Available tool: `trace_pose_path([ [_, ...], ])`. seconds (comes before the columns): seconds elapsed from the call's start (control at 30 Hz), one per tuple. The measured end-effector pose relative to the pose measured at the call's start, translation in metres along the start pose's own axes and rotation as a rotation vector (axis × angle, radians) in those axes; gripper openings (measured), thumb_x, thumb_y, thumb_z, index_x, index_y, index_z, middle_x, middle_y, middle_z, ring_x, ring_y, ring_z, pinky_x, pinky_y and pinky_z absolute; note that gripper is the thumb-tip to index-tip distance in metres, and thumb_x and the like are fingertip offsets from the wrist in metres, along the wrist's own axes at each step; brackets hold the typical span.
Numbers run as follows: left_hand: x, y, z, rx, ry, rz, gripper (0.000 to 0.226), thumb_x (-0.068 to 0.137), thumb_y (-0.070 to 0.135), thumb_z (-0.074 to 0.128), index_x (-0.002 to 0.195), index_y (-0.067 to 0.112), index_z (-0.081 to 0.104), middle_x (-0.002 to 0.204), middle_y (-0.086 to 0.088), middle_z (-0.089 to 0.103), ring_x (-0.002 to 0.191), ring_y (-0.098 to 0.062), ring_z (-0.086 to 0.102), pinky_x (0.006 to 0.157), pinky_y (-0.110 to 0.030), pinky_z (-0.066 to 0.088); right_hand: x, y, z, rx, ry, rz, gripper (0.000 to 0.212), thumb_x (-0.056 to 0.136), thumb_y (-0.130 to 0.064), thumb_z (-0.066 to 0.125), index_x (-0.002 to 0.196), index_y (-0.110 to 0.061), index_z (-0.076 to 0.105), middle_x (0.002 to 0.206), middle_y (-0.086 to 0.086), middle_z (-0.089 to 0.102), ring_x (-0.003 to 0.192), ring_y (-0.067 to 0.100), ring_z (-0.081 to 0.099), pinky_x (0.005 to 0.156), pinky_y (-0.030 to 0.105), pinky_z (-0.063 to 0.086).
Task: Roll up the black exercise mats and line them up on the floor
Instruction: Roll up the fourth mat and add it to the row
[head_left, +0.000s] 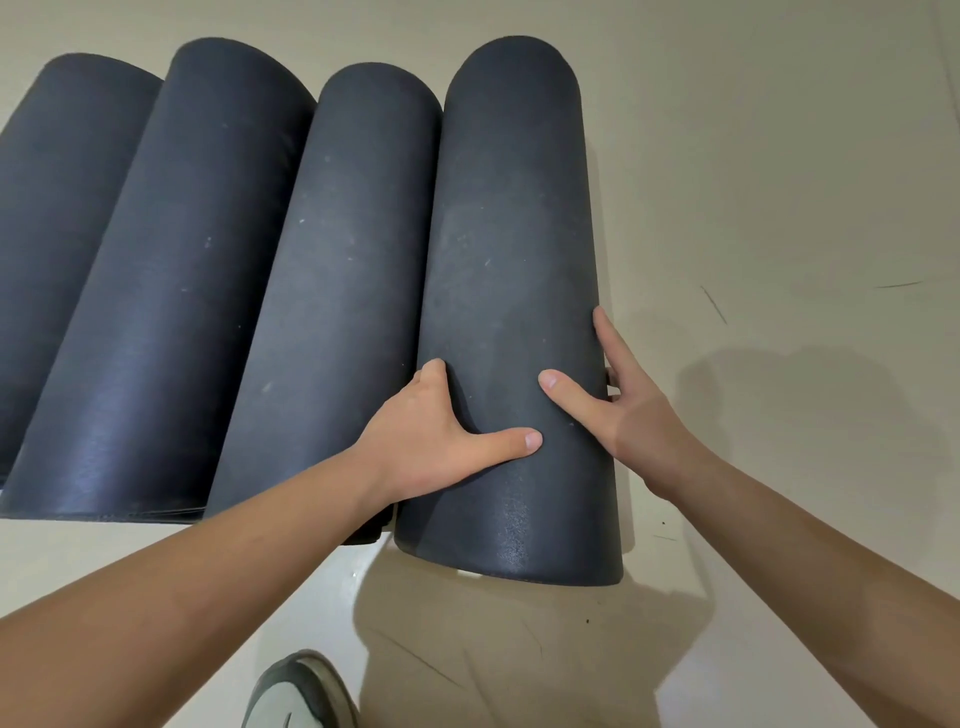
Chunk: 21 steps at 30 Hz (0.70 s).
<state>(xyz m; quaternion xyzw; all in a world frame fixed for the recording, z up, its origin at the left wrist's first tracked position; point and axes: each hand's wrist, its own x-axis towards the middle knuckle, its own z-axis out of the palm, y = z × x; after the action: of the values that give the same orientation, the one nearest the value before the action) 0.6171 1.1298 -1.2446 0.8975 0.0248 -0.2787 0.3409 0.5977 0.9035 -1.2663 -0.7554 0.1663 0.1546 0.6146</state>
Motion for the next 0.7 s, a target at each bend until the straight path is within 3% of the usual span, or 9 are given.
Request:
trace_pose_path([
  [0.2, -0.001, -0.005, -0.006, -0.027, 0.015, 0.004, 0.094, 0.052, 0.084, 0.085, 0.122, 0.033, 0.047, 0.118, 0.027, 0.061, 0.109, -0.002, 0.063, 0.089, -0.031, 0.054, -0.002, -0.003, 0.007, -0.019, -0.006, -0.007, 0.096, 0.085, -0.062, 0.08, 0.158, -0.067, 0.019, 0.157, -0.035, 0.041, 0.145, 0.001, 0.043, 0.121, 0.039, 0.044],
  [0.4, -0.002, -0.006, -0.008, -0.096, 0.0, 0.017, 0.086, 0.06, 0.075, 0.09, 0.124, 0.038, 0.046, 0.115, 0.032, 0.059, 0.105, 0.011, 0.058, 0.08, -0.018, 0.048, -0.004, -0.005, 0.01, -0.014, -0.001, -0.04, 0.094, 0.084, -0.064, 0.081, 0.156, -0.069, 0.02, 0.155, -0.036, 0.045, 0.136, -0.007, 0.052, 0.116, 0.035, 0.049],
  [0.6, -0.003, -0.012, -0.009, -0.068, -0.047, 0.022, 0.091, 0.061, 0.075, 0.09, 0.127, 0.037, 0.041, 0.116, 0.033, 0.057, 0.105, 0.011, 0.057, 0.079, -0.015, 0.046, -0.004, 0.003, 0.011, -0.124, -0.002, -0.048, 0.097, 0.072, -0.084, 0.073, 0.15, -0.078, 0.015, 0.157, -0.034, 0.042, 0.143, -0.001, 0.047, 0.119, 0.041, 0.045],
  [0.7, -0.005, -0.013, -0.016, -0.005, -0.033, 0.053, 0.088, 0.063, 0.081, 0.084, 0.13, 0.037, 0.049, 0.125, 0.028, 0.062, 0.114, 0.002, 0.062, 0.088, -0.021, 0.051, -0.004, 0.001, 0.011, -0.149, 0.013, -0.06, 0.099, 0.072, -0.085, 0.072, 0.152, -0.075, 0.016, 0.156, -0.029, 0.039, 0.141, -0.002, 0.045, 0.121, 0.037, 0.041],
])
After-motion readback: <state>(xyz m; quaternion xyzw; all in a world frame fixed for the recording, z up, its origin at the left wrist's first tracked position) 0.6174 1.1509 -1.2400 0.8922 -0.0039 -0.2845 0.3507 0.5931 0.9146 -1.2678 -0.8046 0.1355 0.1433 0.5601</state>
